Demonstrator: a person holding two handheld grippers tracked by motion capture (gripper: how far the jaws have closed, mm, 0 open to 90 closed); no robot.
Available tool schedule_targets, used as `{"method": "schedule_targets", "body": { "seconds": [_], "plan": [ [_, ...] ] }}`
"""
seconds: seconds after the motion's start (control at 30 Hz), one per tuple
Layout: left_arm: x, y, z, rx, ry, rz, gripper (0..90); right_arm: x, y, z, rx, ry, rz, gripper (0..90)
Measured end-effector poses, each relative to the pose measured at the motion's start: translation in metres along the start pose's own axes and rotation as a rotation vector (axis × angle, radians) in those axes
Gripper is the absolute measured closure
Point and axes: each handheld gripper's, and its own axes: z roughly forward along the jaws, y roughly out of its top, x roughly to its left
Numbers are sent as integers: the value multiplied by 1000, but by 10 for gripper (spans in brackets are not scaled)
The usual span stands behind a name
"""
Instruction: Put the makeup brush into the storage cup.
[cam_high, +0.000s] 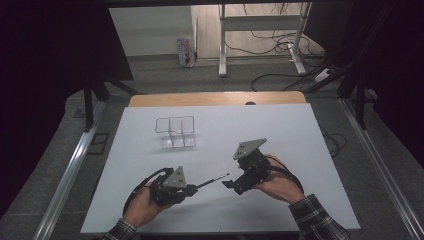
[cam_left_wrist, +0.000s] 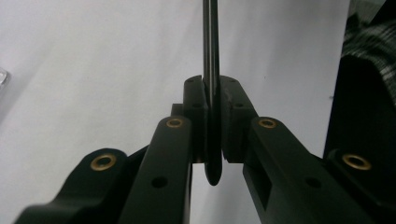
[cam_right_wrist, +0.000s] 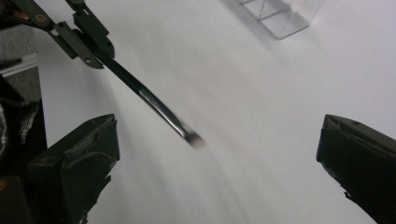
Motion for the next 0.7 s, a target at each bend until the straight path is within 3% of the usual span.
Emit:
{"method": "schedule_targets", "body": {
  "seconds": [0.17,0.2,0.27,0.53,0.7],
  "plan": [
    [3,-7,-7,-51,-13,-52,831,-5,-7,-6,-54,-27,25,0],
    [3,-9,-8,-80,-16,-84,832,-5,-8,-7,-63,-28,30,0],
    [4,-13,-11,-104,-19,-108,831,-7,-13,-10,-93,-33,48,0],
    [10,-17,-11,-197,-48,-167,831,-14,-27,-17,-161,6,163,0],
    [9,-17,-12,-249,-55,-198,831,-17,-37,-23,-241,6,232,2]
  ]
}}
